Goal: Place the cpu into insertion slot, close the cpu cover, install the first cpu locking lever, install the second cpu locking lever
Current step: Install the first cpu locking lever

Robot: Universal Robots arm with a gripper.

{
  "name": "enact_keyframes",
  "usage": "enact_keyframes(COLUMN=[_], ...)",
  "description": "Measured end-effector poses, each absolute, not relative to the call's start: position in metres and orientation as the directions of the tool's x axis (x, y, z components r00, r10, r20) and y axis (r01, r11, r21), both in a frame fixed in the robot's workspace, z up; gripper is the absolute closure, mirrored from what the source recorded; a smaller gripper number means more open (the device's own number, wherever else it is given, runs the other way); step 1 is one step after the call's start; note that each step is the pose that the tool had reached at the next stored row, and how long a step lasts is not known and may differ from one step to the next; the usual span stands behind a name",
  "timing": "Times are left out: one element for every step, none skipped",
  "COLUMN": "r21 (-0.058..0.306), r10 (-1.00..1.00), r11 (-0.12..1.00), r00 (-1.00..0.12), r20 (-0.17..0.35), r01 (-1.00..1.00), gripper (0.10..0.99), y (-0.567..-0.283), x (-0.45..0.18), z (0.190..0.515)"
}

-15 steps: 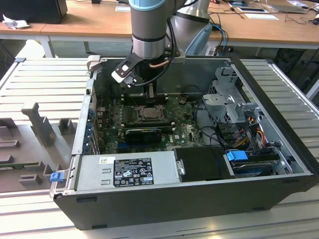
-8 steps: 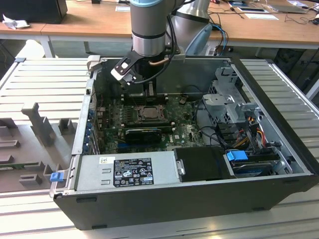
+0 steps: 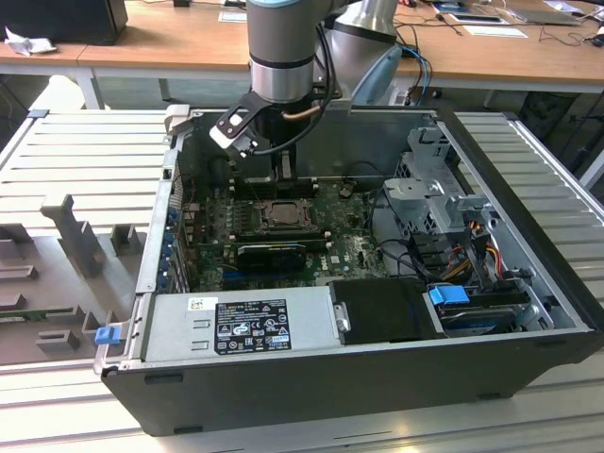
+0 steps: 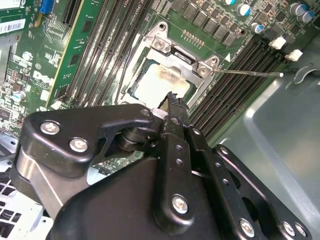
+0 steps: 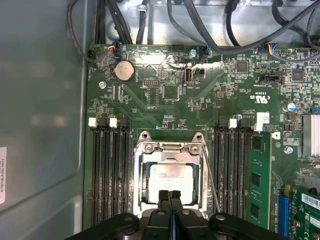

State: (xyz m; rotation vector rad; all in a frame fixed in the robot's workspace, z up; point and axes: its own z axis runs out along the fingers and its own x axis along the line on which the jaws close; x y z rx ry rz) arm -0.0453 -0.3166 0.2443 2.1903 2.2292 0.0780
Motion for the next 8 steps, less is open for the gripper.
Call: enact_keyframes(r21=[0.046,0.046,0.046,0.046,0.046,0.046,0.046,0.046], r10=[1.000,1.000,1.000,1.000,1.000,1.000,1.000,1.000], r11=[0.017,0.017,0.017,0.017,0.017,0.017,0.017,0.017], r00=[-0.018,-0.018,-0.018,-0.018,-0.018,-0.018,-0.018,-0.018], r20=[0.024,0.024,0.024,0.023,0.023,0.023,0.023,0.023], r01=[0.999,0.999,0.999,0.999,0.999,0.999,0.999,0.999], gripper=[0.980,0.980,0.980,0.980,0.980,0.980,0.980,0.980], y=[-0.3166,-0.3166,-0.3166,-0.3166,-0.3166,-0.3166,-0.3166,-0.3166], x=[-0.0453,-0.0453,-0.0453,-0.0453,-0.0453,-0.0453,-0.0453,-0.0453], z=[0.2449,0.2452,0.2455,0.2462,0.2466,0.2470,0.2476,0.2483])
